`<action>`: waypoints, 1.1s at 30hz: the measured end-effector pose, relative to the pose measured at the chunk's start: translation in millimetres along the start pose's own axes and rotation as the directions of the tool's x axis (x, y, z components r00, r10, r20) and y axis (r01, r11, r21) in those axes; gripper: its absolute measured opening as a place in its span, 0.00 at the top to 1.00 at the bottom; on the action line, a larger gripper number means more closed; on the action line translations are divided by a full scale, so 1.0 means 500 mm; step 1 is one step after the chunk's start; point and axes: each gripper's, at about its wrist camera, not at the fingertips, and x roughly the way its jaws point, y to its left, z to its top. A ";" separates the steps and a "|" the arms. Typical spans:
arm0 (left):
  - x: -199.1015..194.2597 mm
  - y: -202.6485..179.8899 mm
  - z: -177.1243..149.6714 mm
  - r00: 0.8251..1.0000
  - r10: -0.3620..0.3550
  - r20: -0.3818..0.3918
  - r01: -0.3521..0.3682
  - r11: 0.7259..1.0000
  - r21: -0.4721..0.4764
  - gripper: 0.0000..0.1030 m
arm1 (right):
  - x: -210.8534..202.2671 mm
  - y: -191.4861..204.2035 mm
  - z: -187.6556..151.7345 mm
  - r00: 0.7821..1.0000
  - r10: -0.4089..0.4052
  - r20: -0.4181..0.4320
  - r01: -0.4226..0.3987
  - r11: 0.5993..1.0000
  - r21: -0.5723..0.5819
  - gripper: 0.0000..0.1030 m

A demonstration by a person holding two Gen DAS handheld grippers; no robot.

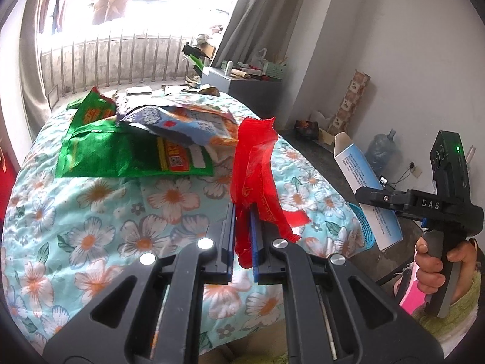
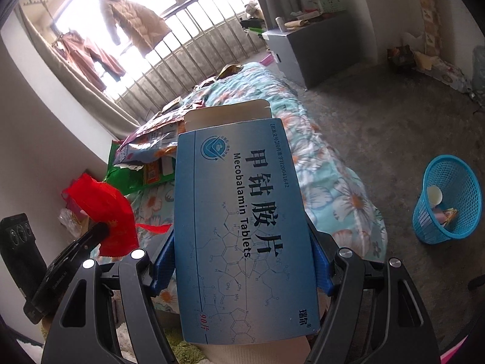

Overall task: Collect trash
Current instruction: 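Carry red wrapper and tablets box over the wastebasket and open both grippers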

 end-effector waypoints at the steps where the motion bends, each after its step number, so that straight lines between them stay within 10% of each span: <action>1: 0.002 -0.007 0.003 1.000 -0.002 -0.002 0.002 1.000 0.007 0.93 | -0.003 -0.007 -0.002 1.000 0.002 0.003 -0.002 1.000 0.008 0.31; 22: 0.147 -0.214 0.087 0.984 -0.143 -0.102 0.162 0.966 0.202 0.93 | -0.095 -0.256 -0.004 0.987 -0.010 0.160 -0.039 0.953 0.300 0.31; 33: 0.361 -0.389 0.118 0.905 -0.256 -0.339 0.344 0.909 0.233 0.93 | -0.141 -0.544 -0.083 0.959 -0.237 0.155 0.084 0.760 0.644 0.31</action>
